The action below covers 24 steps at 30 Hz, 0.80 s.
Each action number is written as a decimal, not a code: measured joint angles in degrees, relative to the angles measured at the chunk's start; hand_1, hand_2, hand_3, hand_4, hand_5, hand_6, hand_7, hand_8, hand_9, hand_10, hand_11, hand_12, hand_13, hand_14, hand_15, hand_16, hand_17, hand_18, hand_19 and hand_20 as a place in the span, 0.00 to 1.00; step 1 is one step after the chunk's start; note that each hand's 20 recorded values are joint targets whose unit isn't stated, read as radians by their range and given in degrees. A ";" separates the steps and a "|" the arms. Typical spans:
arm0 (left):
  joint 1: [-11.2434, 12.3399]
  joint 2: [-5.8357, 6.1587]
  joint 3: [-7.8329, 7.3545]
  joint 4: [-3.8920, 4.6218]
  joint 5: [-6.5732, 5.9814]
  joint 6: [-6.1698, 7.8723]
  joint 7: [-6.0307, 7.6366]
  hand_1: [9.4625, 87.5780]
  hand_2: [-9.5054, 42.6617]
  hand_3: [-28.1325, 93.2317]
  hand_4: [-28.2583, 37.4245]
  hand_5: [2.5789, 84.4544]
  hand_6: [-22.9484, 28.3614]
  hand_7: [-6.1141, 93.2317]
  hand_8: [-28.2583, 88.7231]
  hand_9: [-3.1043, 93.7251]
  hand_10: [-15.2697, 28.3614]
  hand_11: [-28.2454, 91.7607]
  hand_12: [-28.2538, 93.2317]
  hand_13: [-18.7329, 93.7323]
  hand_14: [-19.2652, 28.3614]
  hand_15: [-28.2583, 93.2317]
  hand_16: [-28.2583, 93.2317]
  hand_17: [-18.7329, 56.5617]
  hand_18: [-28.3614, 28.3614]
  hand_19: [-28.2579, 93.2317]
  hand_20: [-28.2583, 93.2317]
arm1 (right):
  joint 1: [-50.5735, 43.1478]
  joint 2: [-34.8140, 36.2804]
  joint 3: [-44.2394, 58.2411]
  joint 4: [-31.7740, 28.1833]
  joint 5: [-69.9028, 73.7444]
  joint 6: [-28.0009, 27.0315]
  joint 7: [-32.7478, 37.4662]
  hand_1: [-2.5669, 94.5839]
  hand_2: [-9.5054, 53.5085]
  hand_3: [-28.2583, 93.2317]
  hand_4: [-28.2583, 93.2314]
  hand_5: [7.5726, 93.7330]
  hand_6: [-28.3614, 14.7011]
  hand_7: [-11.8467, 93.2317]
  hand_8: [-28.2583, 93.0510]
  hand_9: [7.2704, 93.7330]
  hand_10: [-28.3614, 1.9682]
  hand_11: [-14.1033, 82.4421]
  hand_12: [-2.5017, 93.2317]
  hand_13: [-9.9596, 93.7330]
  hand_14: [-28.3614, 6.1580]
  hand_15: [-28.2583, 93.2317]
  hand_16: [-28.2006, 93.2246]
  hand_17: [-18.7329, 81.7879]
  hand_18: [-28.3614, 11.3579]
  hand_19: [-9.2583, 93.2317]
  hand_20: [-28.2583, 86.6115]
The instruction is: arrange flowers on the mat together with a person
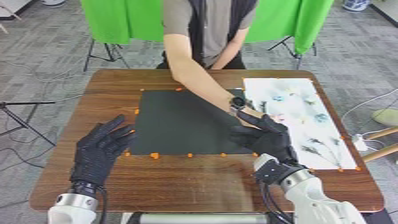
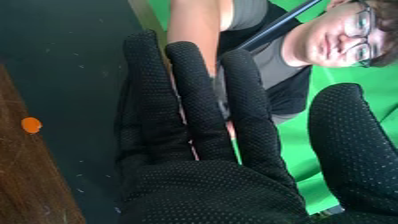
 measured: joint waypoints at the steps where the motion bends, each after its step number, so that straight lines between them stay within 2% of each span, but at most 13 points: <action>1: -0.01 -0.01 0.00 0.00 0.00 -0.01 -0.01 0.17 0.36 0.86 0.04 0.47 0.70 0.17 0.17 0.44 0.92 0.47 0.32 0.42 1.00 0.69 0.13 0.16 0.96 0.78 0.16 | 0.01 0.01 -0.01 0.00 0.00 0.00 0.01 0.20 0.37 0.93 0.00 0.57 0.58 0.23 0.13 0.61 0.26 0.32 0.15 0.57 0.19 0.64 0.29 0.30 0.22 0.68 0.41; 24: 0.09 -0.18 -0.17 -0.04 0.11 -0.19 -0.57 0.17 0.36 0.86 0.04 0.47 0.70 0.17 0.17 0.44 0.92 0.47 0.32 0.42 1.00 0.69 0.13 0.16 0.96 0.78 0.16 | -0.58 0.07 -0.01 -0.13 0.00 0.09 -0.09 0.20 0.37 0.93 0.00 0.57 0.58 0.23 0.13 0.61 0.26 0.32 0.15 0.57 0.19 0.64 0.29 0.30 0.22 0.68 0.41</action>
